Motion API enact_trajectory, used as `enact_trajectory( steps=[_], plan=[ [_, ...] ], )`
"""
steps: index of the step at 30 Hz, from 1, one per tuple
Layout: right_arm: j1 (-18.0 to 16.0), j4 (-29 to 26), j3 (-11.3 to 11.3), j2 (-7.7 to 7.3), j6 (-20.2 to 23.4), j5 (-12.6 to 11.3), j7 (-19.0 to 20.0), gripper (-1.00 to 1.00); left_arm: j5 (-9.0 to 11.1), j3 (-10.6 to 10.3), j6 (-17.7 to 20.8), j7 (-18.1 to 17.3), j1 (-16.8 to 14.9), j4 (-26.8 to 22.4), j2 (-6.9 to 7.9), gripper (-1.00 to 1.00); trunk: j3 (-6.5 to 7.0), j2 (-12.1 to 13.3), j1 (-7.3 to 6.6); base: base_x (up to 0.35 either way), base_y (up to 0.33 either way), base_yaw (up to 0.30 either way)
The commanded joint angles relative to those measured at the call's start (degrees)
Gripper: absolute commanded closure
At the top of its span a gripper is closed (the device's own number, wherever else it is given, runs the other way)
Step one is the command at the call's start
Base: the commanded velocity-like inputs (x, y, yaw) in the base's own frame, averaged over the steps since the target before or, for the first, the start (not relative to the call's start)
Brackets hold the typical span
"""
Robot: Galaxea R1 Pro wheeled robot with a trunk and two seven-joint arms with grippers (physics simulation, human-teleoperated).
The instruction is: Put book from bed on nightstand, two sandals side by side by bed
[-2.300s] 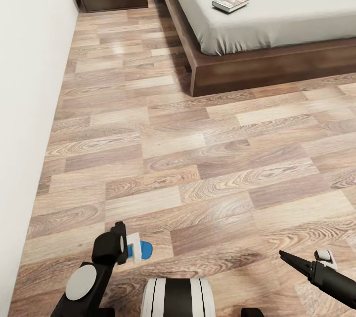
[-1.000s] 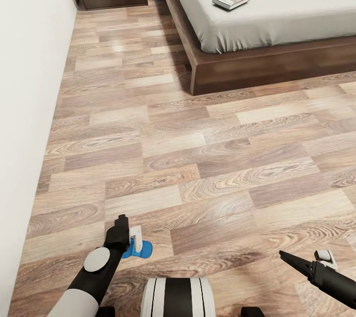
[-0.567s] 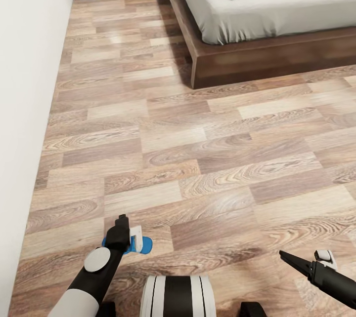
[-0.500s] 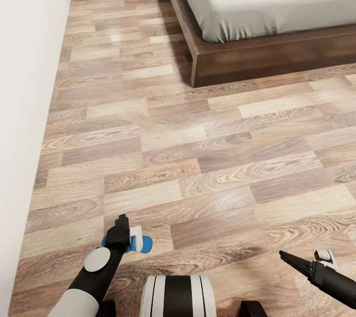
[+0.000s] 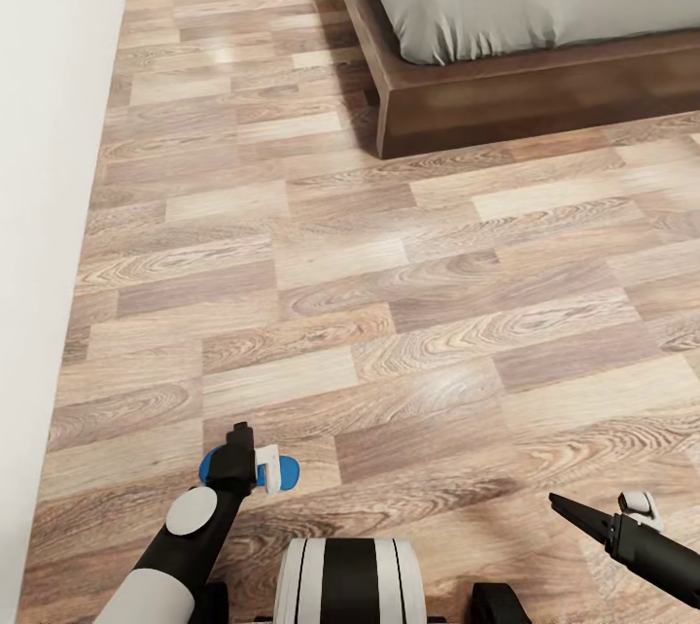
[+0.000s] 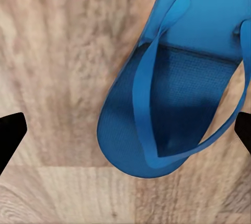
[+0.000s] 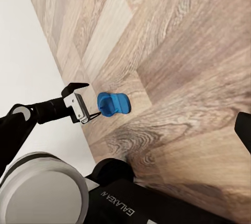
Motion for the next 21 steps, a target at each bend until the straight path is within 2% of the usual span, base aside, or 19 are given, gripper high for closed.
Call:
enact_trajectory(
  steps=[1, 16, 21],
  plan=[
    [0.02, -0.02, -0.02, -0.01, 0.34, -0.26, -0.02, -1.00, -0.26, -0.11, 0.26, -0.35, -0.02, -0.05, 0.01, -1.00, -0.25, -0.03, 0.02, 0.000, 0.000, 0.000],
    [0.02, -0.05, -0.02, -0.01, 0.33, -0.26, -0.02, -1.00, -0.27, -0.06, 0.25, -0.35, -0.02, -0.05, 0.02, -1.00, -3.57, -0.23, 0.41, 0.000, 0.000, 0.000],
    [0.05, -0.09, -0.02, -0.01, 0.34, -0.26, -0.02, -1.00, -0.27, -0.06, 0.29, -0.35, -0.02, -0.05, 0.05, -1.00, -3.57, -0.23, 0.41, 0.000, 0.000, 0.000]
  ],
)
